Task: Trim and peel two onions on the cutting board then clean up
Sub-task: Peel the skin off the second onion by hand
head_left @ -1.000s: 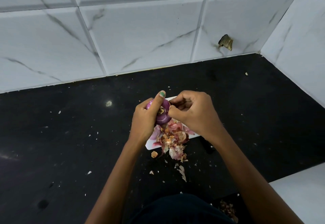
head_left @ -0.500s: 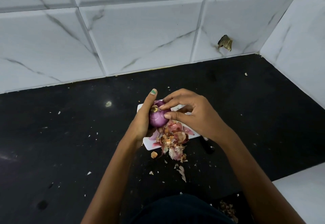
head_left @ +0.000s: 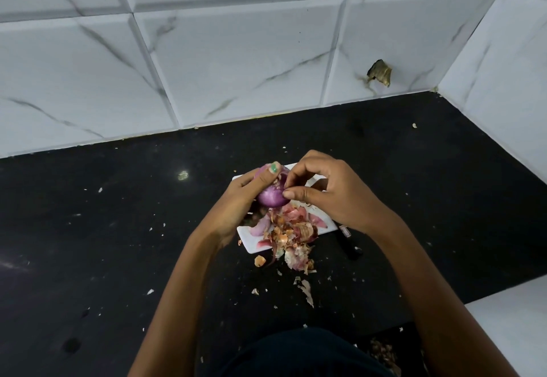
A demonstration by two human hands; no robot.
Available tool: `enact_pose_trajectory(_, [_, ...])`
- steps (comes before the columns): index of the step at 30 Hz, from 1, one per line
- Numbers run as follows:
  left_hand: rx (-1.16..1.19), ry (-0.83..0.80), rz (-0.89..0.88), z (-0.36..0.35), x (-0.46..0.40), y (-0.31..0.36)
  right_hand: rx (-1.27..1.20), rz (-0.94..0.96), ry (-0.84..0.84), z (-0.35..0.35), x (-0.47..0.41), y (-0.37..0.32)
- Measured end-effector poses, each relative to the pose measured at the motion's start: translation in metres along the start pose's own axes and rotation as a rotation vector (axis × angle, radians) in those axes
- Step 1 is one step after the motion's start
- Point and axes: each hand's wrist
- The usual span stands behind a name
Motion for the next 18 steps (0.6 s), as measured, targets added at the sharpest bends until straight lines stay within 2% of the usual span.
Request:
enact_pose_trajectory(5, [-0.026, -0.129, 0.007, 0.0055, 0.0, -0.001, 0.028, -0.005, 0.01, -0.0001, -0.0001, 0.0015])
enact_pose_trajectory(11, [-0.063, -0.11, -0.023, 0.0091, -0.0021, -0.0014, 0.003, 0.044, -0.016, -0.001, -0.0003, -0.0016])
enact_pose_trajectory(18, [0.057, -0.116, 0.011, 0.0037, -0.0082, -0.0092, 0.03, 0.087, -0.011, -0.0044, -0.0017, -0.0031])
Point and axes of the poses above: each hand's wrist, its own x-axis away from the middle knuckle, its own z-axis out of the back of the hand, y = z × x, and after that the axes turned 10 degrees about z, right-handed
